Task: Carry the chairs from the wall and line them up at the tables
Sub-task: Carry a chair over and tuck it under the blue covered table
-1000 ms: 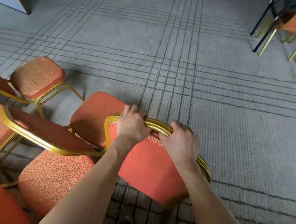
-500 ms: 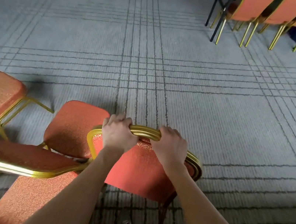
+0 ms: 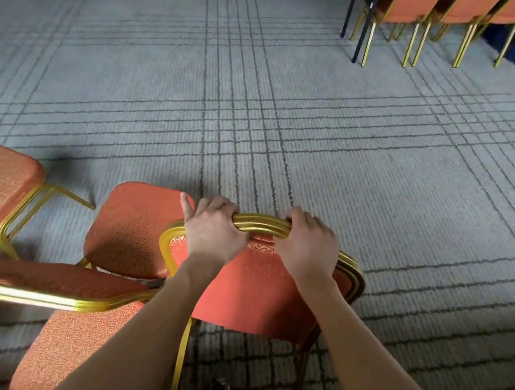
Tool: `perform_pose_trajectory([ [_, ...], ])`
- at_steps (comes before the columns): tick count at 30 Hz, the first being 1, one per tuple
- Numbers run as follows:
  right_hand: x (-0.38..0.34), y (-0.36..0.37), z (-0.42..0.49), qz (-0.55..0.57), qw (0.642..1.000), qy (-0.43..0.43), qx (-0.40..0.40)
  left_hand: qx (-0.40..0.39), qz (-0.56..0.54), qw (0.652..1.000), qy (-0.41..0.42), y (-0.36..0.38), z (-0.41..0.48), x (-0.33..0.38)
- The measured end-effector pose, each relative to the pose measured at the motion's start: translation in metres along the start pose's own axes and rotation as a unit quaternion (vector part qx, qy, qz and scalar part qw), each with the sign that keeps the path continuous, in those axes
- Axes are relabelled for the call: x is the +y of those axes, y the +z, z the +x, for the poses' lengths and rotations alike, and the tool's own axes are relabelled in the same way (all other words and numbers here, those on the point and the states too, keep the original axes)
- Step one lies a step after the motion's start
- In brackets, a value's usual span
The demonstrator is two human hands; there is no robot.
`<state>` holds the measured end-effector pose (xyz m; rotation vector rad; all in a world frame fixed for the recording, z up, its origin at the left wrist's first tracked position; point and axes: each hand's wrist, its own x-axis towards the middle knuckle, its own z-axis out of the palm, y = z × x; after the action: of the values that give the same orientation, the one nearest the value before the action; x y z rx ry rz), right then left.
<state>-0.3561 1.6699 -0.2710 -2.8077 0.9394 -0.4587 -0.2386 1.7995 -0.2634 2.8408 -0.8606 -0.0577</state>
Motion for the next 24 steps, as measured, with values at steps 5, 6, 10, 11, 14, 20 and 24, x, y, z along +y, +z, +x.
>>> perform_pose_trajectory([
  [5,-0.016,-0.004,0.001,-0.053,0.994,0.097,-0.001,-0.058,-0.003,0.998,0.027,-0.01,0.014,-0.004],
  [6,-0.019,-0.004,0.002,-0.049,0.993,0.111,-0.005,-0.061,-0.01,0.998,0.034,-0.01,0.016,-0.006],
  [10,-0.022,-0.008,0.0,-0.037,0.99,0.134,-0.021,-0.062,-0.012,0.996,0.06,-0.012,0.015,-0.007],
  [11,-0.022,-0.009,-0.002,-0.037,0.99,0.133,-0.017,-0.06,-0.01,0.996,0.065,-0.013,0.013,-0.007],
  [14,-0.018,-0.008,-0.004,-0.023,0.993,0.119,0.0,-0.061,-0.007,0.996,0.071,-0.014,0.012,-0.006],
  [20,-0.001,-0.007,0.003,0.013,0.996,0.091,0.017,-0.062,-0.033,0.996,0.063,-0.014,0.02,-0.002],
  [24,0.005,0.001,0.017,0.007,0.997,0.075,0.033,-0.058,-0.031,0.996,0.053,-0.015,0.036,0.001],
])
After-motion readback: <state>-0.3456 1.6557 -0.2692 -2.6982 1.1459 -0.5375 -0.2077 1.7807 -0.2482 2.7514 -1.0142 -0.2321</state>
